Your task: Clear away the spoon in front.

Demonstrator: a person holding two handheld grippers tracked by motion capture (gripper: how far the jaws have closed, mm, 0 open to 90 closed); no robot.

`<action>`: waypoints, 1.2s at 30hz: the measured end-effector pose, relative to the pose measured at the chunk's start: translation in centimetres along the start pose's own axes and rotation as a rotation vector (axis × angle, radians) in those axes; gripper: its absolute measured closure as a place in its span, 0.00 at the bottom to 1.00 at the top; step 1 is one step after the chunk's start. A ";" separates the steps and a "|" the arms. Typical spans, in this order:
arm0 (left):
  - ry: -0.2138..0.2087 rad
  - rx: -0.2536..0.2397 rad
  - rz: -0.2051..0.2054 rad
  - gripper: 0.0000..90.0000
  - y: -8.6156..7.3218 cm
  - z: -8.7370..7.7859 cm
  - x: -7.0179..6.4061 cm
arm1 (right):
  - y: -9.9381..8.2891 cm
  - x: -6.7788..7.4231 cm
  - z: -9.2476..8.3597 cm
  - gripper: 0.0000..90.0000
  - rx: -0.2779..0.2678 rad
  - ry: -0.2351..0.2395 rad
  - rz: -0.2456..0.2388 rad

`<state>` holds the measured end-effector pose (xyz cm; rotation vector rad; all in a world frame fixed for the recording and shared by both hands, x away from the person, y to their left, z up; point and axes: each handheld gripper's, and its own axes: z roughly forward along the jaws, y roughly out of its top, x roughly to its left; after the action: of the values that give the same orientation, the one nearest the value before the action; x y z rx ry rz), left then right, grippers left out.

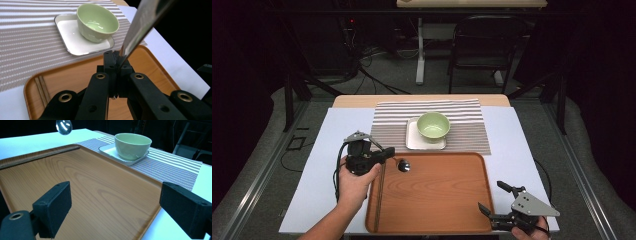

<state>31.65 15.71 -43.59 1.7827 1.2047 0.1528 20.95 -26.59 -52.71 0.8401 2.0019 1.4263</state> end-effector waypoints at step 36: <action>-0.066 0.281 0.003 0.99 -7.0 -0.5 1.6 | 0.0 0.2 0.1 0.12 0.012 -0.006 0.000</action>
<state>27.56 17.74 -49.12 2.0152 1.2224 -0.0774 20.88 -26.35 -52.77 0.8481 2.0073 1.4113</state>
